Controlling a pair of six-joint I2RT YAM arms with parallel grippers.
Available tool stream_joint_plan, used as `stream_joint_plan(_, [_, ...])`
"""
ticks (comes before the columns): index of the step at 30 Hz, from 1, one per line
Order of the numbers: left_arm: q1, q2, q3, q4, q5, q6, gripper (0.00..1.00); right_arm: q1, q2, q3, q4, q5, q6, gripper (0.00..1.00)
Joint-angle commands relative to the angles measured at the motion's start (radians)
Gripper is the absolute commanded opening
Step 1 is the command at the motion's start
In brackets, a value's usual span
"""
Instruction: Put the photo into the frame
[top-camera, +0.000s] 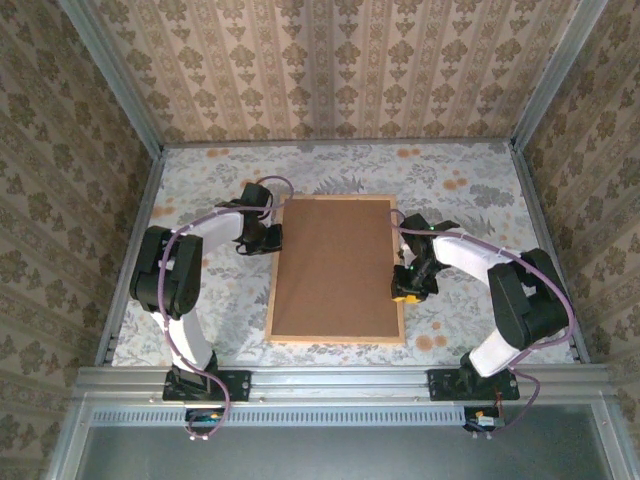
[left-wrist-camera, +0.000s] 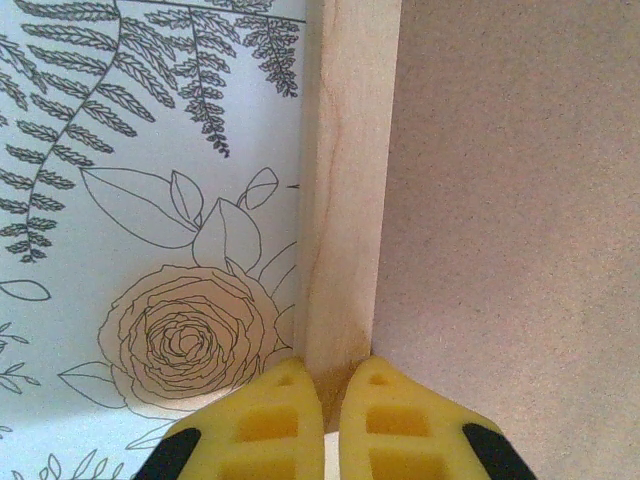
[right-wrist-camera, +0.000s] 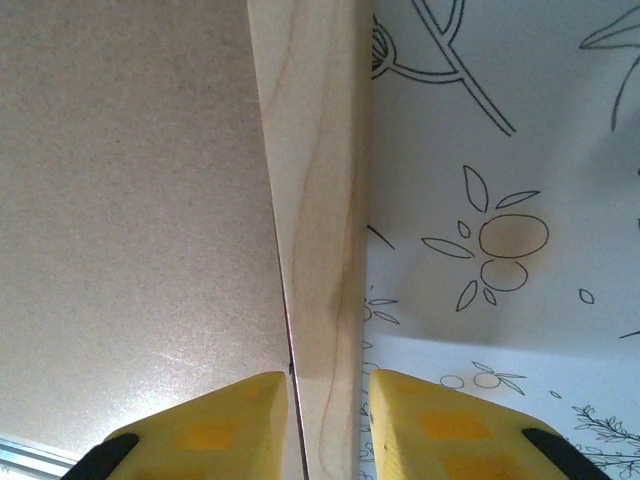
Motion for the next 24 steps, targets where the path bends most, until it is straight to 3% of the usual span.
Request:
stream_joint_plan(1, [-0.008,-0.011,-0.004,-0.048,-0.013,-0.002,0.07,0.001,0.032,0.016,0.000,0.010,0.001,0.27])
stream_joint_plan(24, [-0.008,-0.016,-0.021,-0.036,-0.005,-0.008,0.06,0.034,0.084,0.012,0.005,0.086,-0.008,0.25])
